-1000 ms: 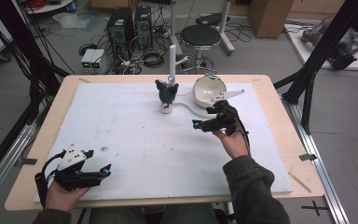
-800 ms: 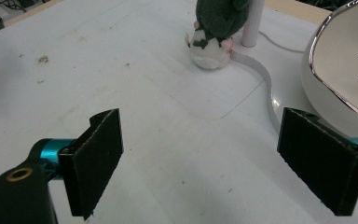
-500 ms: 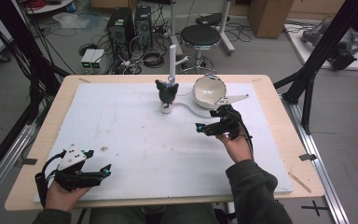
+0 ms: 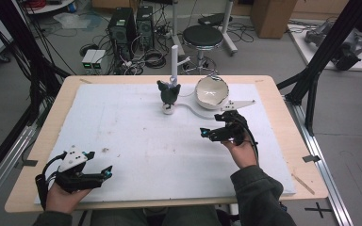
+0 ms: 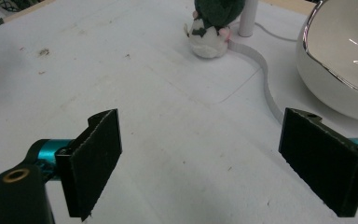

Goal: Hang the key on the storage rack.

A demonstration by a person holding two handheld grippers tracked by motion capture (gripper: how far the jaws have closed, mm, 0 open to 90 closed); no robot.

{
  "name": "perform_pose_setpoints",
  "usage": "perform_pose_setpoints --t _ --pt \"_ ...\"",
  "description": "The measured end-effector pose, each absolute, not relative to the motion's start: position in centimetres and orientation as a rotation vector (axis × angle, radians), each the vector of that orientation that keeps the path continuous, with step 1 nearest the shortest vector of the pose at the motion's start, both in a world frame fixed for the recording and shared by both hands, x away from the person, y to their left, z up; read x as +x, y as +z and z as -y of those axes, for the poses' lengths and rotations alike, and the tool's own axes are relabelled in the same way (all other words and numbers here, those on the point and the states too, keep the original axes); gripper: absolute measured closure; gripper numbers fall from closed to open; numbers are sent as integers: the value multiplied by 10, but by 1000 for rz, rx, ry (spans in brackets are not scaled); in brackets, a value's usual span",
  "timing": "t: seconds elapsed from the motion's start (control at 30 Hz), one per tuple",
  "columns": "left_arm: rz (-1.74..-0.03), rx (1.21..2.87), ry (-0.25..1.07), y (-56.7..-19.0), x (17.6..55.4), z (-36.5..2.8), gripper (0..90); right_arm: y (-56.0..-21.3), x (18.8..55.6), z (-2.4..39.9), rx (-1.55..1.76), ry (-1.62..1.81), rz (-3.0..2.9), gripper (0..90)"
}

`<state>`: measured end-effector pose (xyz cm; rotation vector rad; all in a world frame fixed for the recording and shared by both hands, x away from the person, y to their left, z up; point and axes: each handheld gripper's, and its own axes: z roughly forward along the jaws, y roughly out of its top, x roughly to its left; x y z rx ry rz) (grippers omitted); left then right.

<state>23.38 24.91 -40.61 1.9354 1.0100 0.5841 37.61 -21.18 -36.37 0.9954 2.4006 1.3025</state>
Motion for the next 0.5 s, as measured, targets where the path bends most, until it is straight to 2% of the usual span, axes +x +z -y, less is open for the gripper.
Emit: perform_pose_setpoints --t 0.5 --pt "-1012 1935 584 -406 234 -249 190 -375 365 226 1019 1295 -2386 123"
